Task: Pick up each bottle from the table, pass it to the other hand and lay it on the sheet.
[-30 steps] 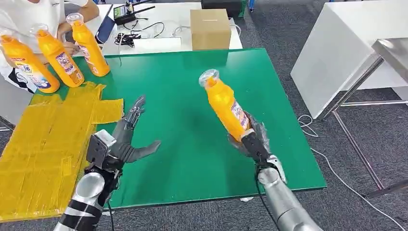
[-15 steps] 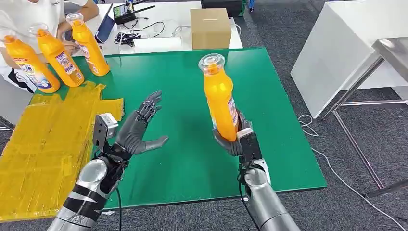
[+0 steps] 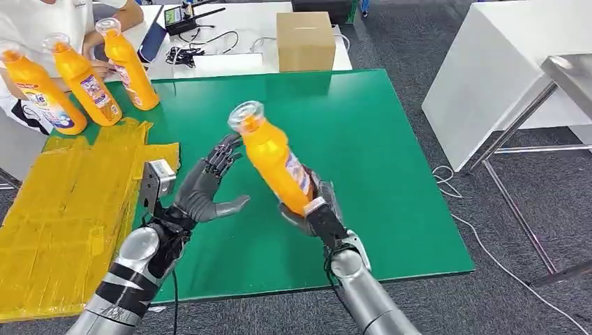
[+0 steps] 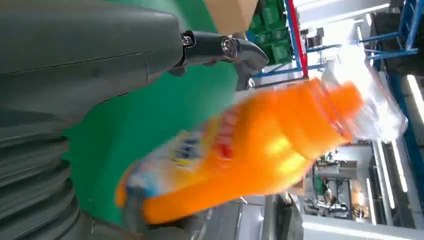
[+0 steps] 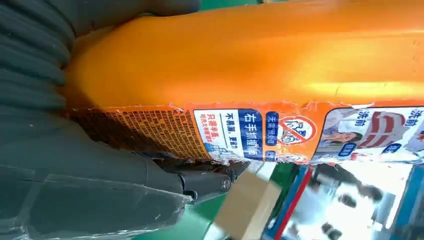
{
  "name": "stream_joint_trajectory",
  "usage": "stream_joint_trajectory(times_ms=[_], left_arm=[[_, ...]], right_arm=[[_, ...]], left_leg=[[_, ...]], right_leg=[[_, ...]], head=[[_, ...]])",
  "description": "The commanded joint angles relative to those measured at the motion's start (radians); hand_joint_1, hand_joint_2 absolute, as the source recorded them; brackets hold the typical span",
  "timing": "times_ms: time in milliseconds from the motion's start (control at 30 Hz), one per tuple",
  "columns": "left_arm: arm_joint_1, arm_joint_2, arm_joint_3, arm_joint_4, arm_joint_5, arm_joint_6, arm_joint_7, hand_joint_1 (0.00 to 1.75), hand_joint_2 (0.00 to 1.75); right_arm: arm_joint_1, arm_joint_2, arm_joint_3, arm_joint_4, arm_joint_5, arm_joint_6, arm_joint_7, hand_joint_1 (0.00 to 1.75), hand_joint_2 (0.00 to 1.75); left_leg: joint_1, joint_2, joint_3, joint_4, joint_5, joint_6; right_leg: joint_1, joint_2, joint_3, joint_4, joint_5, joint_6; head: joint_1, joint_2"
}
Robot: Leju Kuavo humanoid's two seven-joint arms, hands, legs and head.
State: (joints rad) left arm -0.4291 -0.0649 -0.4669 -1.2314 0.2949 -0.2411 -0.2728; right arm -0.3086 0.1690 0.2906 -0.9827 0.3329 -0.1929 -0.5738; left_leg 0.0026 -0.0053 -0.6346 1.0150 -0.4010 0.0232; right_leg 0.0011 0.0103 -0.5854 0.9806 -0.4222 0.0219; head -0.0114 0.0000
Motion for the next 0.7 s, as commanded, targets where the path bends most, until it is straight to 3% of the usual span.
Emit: stream_joint_trajectory(times_ms=[33, 233, 467, 700], left_arm=[[-0.065, 0.015, -0.059, 0.08, 0.029, 0.0, 0.013, 0.0, 1.75], [-0.101, 0.017, -0.058, 0.135, 0.078, -0.032, 0.028, 0.0, 1.75], [-0.107, 0.014, -0.06, 0.144, 0.08, -0.034, 0.028, 0.0, 1.75], [-0.126, -0.005, -0.045, 0.183, 0.128, -0.044, 0.017, 0.0, 1.75]], right_arm=[[-0.061, 0.028, 0.177, 0.118, 0.088, -0.104, -0.056, 1.75, 1.75], [-0.045, 0.024, 0.338, 0.03, 0.192, -0.164, -0.071, 1.75, 1.75], [-0.053, 0.023, 0.357, 0.043, 0.204, -0.172, -0.066, 1.75, 1.75], [-0.06, 0.03, 0.463, 0.078, 0.222, -0.21, -0.087, 1.75, 1.75]], left_leg=[[0.0, 0.001, 0.002, 0.0, -0.001, -0.001], [0.0, 0.001, 0.004, 0.0, -0.002, -0.002], [0.0, 0.0, 0.002, 0.0, -0.001, -0.001], [0.001, 0.0, 0.001, 0.0, 0.0, -0.001]], right_leg=[[0.0, 0.001, 0.001, 0.0, 0.0, 0.0], [0.0, 0.0, 0.003, 0.0, -0.002, 0.0], [0.001, -0.001, 0.002, 0.0, -0.001, 0.0], [0.001, 0.0, 0.001, 0.0, 0.0, 0.0]], head=[[0.0, 0.0], [0.0, 0.0], [0.0, 0.0], [0.0, 0.0]])
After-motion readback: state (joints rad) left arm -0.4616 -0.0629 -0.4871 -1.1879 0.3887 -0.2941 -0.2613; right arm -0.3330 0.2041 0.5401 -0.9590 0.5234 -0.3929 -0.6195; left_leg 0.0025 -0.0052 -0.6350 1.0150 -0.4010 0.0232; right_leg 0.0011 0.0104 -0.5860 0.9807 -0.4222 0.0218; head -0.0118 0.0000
